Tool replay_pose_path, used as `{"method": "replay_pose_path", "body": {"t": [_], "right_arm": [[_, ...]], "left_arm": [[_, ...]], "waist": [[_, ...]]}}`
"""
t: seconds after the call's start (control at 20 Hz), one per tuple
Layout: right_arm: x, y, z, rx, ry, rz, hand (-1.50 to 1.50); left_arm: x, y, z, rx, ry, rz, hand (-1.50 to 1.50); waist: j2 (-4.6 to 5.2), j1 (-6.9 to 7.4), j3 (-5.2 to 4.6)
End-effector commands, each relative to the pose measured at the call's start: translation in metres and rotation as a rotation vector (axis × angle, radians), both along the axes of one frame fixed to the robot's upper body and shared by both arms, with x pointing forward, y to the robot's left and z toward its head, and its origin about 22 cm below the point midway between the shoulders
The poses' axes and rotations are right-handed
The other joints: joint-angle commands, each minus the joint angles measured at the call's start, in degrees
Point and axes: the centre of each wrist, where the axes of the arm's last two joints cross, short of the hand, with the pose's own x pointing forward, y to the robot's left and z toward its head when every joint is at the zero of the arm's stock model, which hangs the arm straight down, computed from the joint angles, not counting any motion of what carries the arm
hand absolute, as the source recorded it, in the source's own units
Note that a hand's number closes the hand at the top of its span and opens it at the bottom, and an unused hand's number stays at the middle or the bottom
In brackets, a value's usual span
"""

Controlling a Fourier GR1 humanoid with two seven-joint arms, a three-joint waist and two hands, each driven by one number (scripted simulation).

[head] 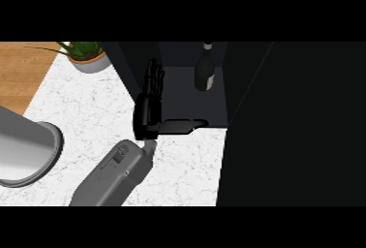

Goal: Pick up the wine, place it into the cabinet and close the cabinet

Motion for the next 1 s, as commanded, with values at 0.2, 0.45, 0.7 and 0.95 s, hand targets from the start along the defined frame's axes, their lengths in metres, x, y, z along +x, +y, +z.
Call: {"method": "replay_pose_path", "body": {"t": [0.2,0.45,0.7,0.95], "right_arm": [[-0.040,-0.005,0.037,0.042,-0.078,0.057,-1.50],[-0.034,-0.001,0.036,0.026,-0.064,0.054,-1.50],[-0.031,0.002,0.026,-0.170,-0.002,0.243,1.50],[-0.048,0.016,0.031,-0.125,0.057,0.464,1.50]], "left_arm": [[-0.060,0.004,0.016,-0.046,-0.017,-0.043,-1.50],[-0.104,0.004,-0.002,-0.065,-0.031,-0.008,-1.50],[-0.126,0.030,-0.001,-0.046,-0.034,-0.010,-1.50],[-0.148,0.053,0.005,-0.034,-0.030,0.026,-1.50]], "waist": [[0.16,-0.58,0.01],[0.52,-0.90,-0.03],[0.38,-1.06,-0.01],[0.23,-0.83,-0.04]]}}
